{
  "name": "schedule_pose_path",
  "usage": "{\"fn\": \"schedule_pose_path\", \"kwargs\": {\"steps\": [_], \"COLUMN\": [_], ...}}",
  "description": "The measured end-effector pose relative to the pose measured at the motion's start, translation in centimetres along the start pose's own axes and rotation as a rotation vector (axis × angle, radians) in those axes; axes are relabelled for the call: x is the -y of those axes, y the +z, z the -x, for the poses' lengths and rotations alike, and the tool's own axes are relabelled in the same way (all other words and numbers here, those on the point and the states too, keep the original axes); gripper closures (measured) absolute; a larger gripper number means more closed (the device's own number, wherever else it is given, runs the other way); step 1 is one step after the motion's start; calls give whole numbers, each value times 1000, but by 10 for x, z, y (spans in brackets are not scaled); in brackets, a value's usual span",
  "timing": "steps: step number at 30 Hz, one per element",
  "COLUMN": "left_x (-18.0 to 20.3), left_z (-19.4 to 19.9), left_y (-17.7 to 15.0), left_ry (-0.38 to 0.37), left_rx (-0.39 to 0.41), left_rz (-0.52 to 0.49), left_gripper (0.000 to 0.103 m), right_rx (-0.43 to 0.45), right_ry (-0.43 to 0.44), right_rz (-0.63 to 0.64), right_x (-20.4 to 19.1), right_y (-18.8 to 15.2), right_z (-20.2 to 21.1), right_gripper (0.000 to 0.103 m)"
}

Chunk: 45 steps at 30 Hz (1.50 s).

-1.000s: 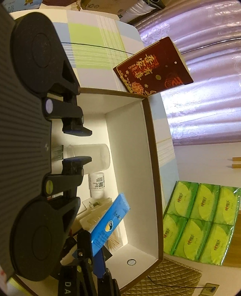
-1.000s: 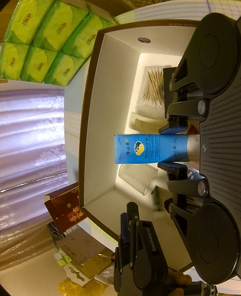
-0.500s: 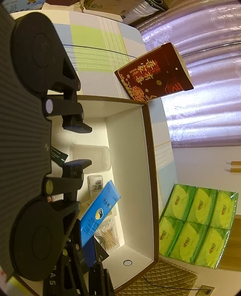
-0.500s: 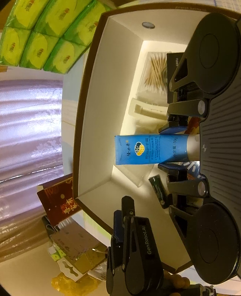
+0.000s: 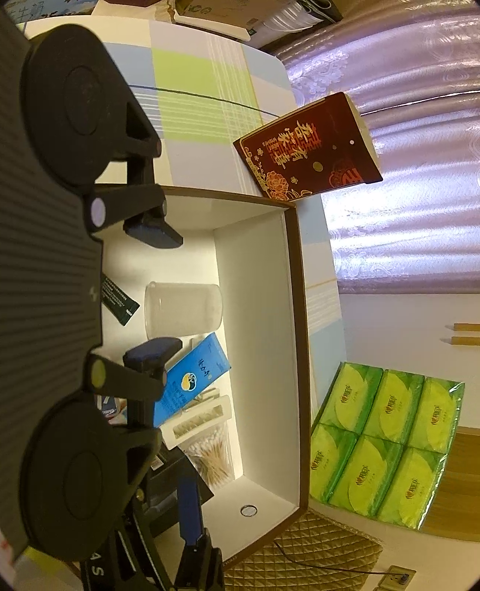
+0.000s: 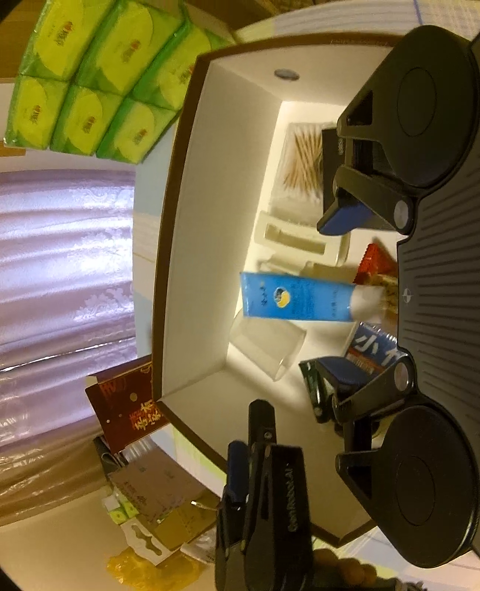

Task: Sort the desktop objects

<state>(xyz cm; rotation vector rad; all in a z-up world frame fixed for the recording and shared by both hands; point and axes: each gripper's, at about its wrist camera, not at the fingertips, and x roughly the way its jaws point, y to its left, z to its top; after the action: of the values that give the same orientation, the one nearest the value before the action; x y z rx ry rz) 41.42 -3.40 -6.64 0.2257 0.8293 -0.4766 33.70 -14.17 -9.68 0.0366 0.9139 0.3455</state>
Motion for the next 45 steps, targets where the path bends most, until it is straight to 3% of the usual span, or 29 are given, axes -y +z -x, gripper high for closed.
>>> {"fn": "schedule_pose_path", "kwargs": {"steps": [6,8,14,31,34,45], "left_x": [5,7,16,33,36,45], "left_z": [15,22,42,95,104,136], "left_y": [-2,-3,-9,-30,-34,-53], "left_ry": [-11,-19,-16,24,32,53], "left_rx": [18,26,45,88,95,111], "left_rz": [3,8,16,52,60,76], "left_gripper": [36,27,16,7,1,1], "right_rx": [17,24,34,70,84,104], "right_ry": [-41,-59,-89,-202,-215,-215], "right_rz": [4,5,-18,-63,-66,-72], "right_x": [-4,-5,-7,-2,-4,-15], "right_y": [-6,-8,-18,-42,-47,-64], "right_z": [14,19,37,90,100,130], "right_gripper": [11,8,2,2,2,2]}}
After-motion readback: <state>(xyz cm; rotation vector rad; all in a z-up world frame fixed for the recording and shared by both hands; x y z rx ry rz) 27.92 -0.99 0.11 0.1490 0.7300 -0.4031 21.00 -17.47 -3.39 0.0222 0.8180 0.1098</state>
